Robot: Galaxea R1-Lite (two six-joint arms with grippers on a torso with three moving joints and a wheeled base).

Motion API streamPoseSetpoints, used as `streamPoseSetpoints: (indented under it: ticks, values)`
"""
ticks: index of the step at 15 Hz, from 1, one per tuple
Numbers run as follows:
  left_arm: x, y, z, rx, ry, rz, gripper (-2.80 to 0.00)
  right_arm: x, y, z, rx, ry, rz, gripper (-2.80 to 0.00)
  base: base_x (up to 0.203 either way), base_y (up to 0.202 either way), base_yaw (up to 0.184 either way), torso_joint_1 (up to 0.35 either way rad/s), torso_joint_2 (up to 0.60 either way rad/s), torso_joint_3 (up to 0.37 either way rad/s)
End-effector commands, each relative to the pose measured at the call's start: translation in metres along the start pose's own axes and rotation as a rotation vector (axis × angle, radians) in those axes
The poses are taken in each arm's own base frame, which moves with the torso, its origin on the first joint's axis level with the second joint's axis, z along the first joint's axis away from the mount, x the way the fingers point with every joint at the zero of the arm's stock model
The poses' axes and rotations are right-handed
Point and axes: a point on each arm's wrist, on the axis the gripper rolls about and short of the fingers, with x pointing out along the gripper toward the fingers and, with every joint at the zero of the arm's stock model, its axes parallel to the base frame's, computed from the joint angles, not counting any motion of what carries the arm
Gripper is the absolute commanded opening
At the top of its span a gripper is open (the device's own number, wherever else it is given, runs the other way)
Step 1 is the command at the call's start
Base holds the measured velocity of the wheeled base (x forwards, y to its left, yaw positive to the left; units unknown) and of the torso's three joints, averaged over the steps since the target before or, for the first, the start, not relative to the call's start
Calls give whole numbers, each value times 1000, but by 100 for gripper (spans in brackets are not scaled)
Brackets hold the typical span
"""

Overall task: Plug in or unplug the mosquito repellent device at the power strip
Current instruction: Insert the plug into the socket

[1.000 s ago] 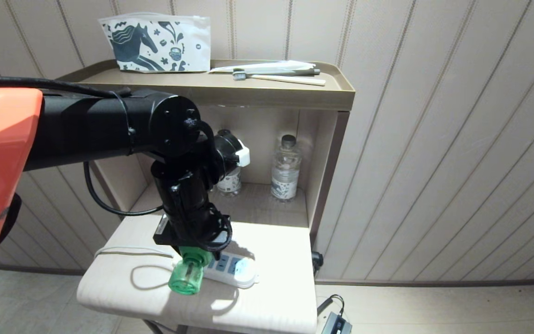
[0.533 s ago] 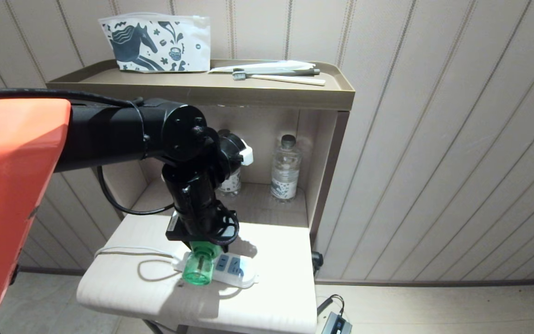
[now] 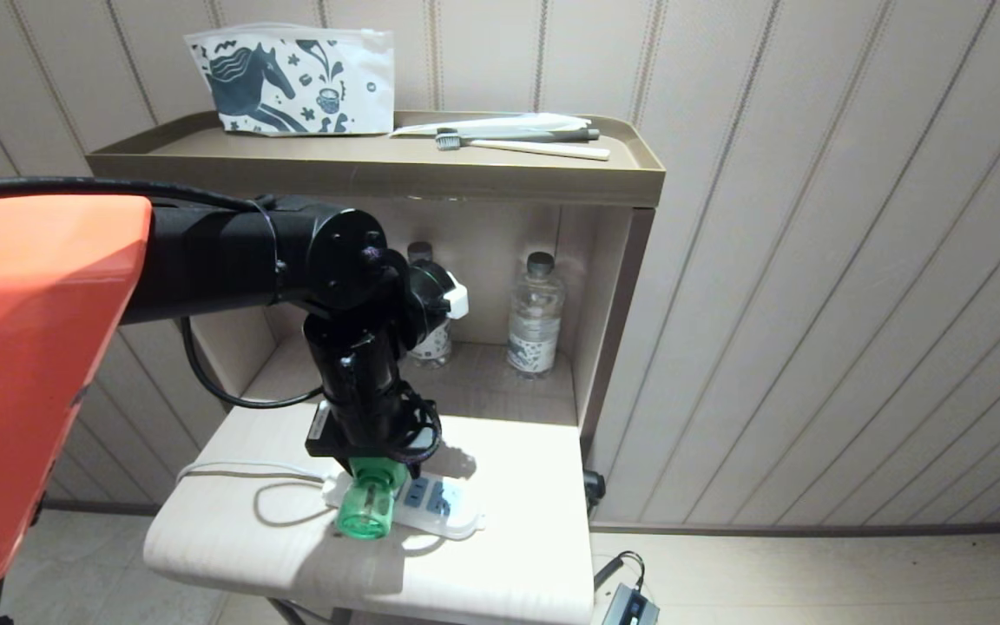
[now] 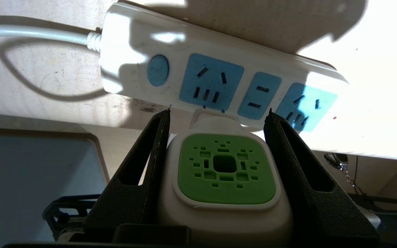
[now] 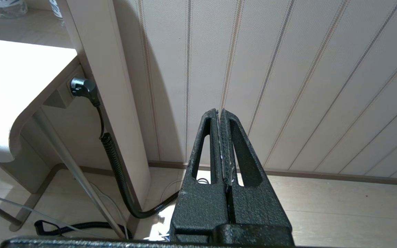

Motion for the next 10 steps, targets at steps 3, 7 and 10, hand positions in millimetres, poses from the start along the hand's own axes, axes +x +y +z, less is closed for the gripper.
streamPoseSetpoints:
  ticks: [3,7,10]
  values:
    - [-5,7,0,-17,-4,4,-280,0,0,0,0,-1,0,-280,0,0,0,0,0,0]
    - [-3,6,1,-18,-2,4,-280,0,0,0,0,-1,0,-280,0,0,0,0,0,0]
    - [1,4,3,-19,-14,-6,-280,0,0,0,0,-1,0,-280,0,0,0,0,0,0]
